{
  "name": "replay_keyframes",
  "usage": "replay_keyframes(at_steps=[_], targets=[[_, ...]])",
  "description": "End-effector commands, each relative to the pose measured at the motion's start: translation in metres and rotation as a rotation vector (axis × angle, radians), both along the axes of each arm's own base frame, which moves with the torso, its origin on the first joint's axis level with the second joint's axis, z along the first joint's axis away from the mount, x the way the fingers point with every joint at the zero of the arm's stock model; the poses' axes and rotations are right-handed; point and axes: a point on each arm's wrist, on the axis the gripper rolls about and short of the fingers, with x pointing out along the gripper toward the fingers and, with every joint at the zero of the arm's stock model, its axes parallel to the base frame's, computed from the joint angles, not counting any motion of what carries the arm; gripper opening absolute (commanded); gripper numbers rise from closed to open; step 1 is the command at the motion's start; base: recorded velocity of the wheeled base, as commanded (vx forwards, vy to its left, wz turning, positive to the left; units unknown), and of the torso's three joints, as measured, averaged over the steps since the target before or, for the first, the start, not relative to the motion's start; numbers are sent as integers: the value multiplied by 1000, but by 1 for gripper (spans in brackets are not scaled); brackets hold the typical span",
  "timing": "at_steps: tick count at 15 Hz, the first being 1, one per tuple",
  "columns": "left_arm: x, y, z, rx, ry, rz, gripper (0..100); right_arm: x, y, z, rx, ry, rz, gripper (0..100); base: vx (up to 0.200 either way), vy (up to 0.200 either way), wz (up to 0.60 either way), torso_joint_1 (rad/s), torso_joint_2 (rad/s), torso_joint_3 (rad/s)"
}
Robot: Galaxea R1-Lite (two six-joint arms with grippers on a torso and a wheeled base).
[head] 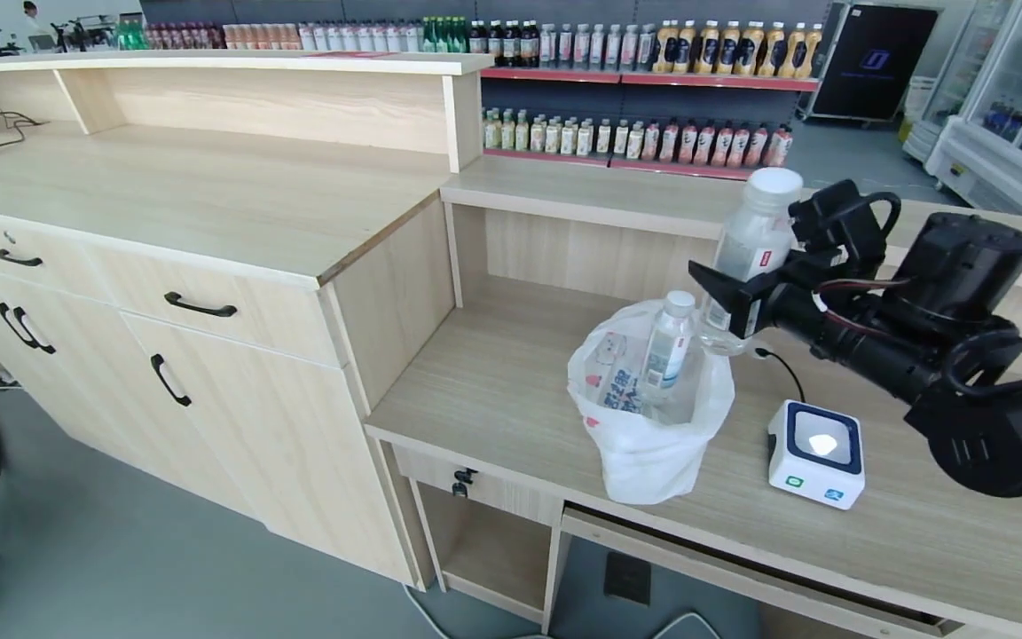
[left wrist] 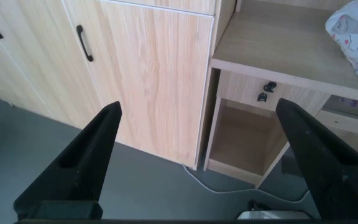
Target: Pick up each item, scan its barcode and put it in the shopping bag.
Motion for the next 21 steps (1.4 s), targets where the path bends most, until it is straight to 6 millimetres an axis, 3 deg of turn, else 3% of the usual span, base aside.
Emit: replay_keyframes(at_steps=[1, 4, 9, 16, 21], targets=[[0, 0, 0, 0, 0, 1, 100, 23, 3, -46, 0, 147, 95, 0, 0, 0, 0, 0, 0, 0], [0, 0, 0, 0, 0, 1, 100, 39, 5, -86, -10, 234, 91, 0, 0, 0, 0, 0, 0, 0], [0, 0, 0, 0, 0, 1, 100, 53, 20, -122, -1, 234, 124, 0, 0, 0, 0, 0, 0, 0], [0, 0, 0, 0, 0, 1, 100, 79, 50, -154, -5, 235, 176, 0, 0, 0, 0, 0, 0, 0], [0, 0, 0, 0, 0, 1, 100, 77, 50, -178, -19, 278, 176, 0, 0, 0, 0, 0, 0, 0]])
